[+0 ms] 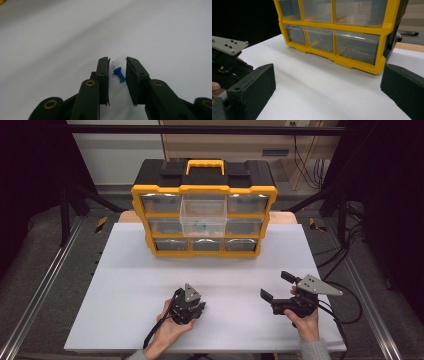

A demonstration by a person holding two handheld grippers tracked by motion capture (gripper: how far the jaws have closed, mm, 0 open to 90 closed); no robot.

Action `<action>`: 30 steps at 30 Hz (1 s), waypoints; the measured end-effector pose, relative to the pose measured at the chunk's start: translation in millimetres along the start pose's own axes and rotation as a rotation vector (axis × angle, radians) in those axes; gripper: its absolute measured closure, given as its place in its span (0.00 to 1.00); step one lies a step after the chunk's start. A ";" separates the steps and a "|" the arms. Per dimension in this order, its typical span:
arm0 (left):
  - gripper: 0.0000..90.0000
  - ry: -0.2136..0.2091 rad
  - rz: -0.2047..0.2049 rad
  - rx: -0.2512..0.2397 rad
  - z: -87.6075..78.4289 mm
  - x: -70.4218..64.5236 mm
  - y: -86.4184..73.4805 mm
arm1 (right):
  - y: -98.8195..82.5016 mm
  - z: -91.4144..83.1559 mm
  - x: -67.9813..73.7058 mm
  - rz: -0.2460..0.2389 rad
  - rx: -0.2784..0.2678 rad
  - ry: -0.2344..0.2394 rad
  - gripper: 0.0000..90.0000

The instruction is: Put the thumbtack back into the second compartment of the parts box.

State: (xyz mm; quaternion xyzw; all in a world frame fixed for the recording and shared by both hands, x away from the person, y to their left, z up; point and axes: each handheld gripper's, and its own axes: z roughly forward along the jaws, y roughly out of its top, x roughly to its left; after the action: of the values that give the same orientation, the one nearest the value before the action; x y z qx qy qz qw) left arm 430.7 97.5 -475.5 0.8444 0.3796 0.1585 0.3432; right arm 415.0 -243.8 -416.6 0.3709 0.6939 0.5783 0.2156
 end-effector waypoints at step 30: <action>0.93 -0.025 -0.007 -0.001 -0.5 4.9 0.0 | 0.1 -0.2 -0.3 -0.005 0.002 -0.002 0.01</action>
State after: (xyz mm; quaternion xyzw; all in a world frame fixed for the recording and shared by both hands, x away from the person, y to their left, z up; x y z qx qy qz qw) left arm 433.7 101.4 -475.1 0.8447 0.3782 0.1468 0.3492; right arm 415.1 -244.1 -416.4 0.3698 0.6955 0.5765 0.2173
